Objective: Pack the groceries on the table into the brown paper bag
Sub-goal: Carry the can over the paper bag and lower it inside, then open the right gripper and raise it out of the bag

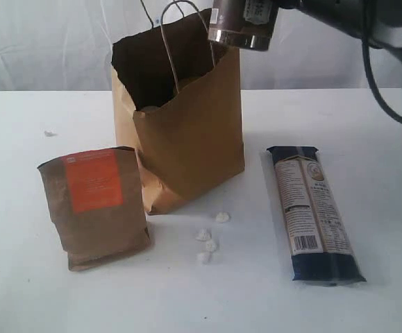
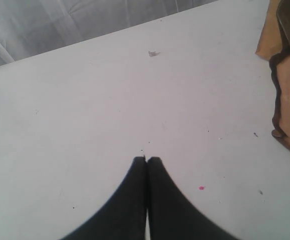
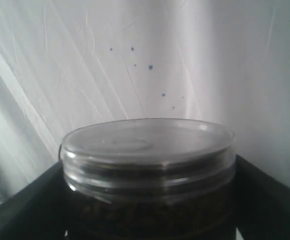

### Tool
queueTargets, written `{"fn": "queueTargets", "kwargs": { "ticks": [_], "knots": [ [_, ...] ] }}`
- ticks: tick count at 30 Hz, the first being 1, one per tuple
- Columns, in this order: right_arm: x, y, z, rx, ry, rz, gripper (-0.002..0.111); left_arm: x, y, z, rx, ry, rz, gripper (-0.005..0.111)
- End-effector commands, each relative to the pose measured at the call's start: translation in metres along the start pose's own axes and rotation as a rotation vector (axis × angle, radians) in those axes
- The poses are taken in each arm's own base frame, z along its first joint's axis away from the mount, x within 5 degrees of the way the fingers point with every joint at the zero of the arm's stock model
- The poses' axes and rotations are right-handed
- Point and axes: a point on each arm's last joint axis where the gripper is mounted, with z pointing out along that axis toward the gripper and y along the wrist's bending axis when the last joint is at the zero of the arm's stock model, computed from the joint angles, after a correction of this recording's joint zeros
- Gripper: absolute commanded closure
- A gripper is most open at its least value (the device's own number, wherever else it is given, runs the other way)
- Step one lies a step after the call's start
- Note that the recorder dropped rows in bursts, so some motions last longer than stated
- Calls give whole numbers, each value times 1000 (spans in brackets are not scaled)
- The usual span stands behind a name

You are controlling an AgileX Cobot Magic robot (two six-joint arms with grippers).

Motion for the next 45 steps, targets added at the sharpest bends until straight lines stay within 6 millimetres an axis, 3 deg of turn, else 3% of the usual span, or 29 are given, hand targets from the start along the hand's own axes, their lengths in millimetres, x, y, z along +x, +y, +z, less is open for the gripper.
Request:
{"fn": "queueTargets", "kwargs": {
  "ticks": [1, 7, 12, 20, 29, 34, 38, 41, 45],
  "knots": [
    [-16, -9, 11, 56, -173, 22, 108, 0, 0, 0, 2, -8, 2, 107],
    [-17, -20, 21, 109, -389, 176, 108, 0, 0, 0, 2, -8, 2, 107],
    [-2, -29, 35, 98, -515, 329, 108, 0, -1, 0, 7, -9, 3, 107],
    [36, -20, 62, -50, -426, 192, 108, -1, -2, 0, 35, -16, 12, 107],
    [40, -11, 71, -148, -385, 182, 108, -1, -2, 0, 35, -16, 12, 107],
    [48, 14, 67, -395, -304, -10, 108, -1, -2, 0, 35, -16, 12, 107],
    [60, 11, 71, -346, -177, -62, 108, -1, -2, 0, 35, -16, 12, 107],
    [60, 10, 72, -340, -167, -63, 96, -1, -2, 0, 35, -16, 12, 107],
    [63, 10, 73, -339, -160, -59, 71, -1, -2, 0, 35, -16, 12, 107]
  ]
}}
